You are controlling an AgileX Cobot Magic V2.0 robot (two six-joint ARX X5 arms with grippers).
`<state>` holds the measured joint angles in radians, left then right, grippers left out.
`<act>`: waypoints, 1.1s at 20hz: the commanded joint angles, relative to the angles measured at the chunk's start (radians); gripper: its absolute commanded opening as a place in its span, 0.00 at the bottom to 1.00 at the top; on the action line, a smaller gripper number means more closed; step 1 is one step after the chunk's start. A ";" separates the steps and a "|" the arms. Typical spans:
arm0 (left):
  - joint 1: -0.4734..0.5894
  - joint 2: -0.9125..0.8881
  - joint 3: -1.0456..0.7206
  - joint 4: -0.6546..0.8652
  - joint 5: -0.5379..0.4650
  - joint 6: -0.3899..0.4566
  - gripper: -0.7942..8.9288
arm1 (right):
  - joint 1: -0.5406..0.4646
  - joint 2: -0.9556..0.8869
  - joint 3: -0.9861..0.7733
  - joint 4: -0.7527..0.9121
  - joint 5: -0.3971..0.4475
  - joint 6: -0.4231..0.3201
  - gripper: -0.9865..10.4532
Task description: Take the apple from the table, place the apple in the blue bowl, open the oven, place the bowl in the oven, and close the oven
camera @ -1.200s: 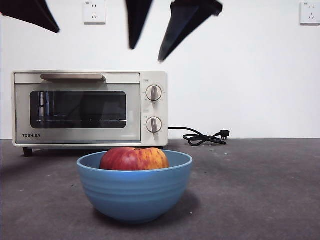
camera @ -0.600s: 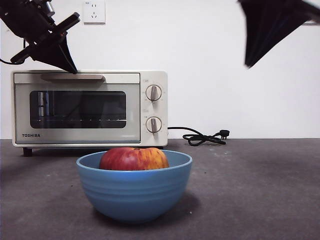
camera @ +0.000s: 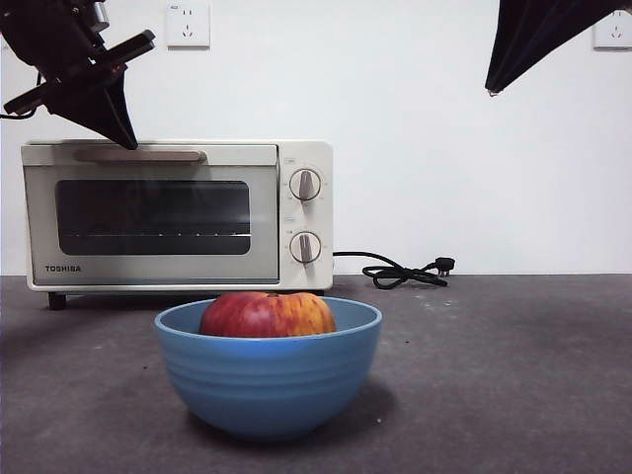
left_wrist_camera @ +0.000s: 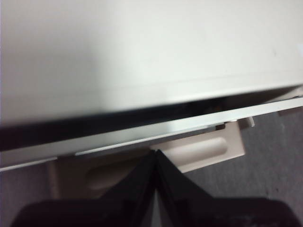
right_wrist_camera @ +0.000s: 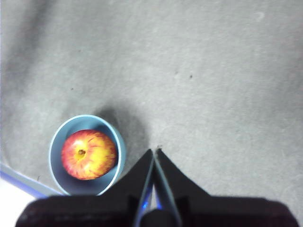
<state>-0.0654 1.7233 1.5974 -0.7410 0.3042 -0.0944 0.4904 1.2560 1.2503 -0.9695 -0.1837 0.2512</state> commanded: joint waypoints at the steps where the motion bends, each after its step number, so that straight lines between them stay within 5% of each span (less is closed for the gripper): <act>1: -0.011 0.044 -0.042 -0.066 -0.045 0.024 0.08 | -0.001 -0.002 -0.011 0.002 -0.004 0.008 0.08; 11: -0.123 -0.032 -0.313 0.126 -0.122 -0.069 0.08 | -0.001 -0.005 -0.011 -0.001 -0.008 0.000 0.08; 22: -0.126 -0.179 -0.491 0.205 -0.174 -0.117 0.08 | -0.001 -0.004 -0.011 0.004 -0.008 -0.011 0.08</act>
<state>-0.2043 1.5471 1.0904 -0.6327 0.1631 -0.2043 0.4892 1.2552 1.2503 -0.9710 -0.1879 0.2470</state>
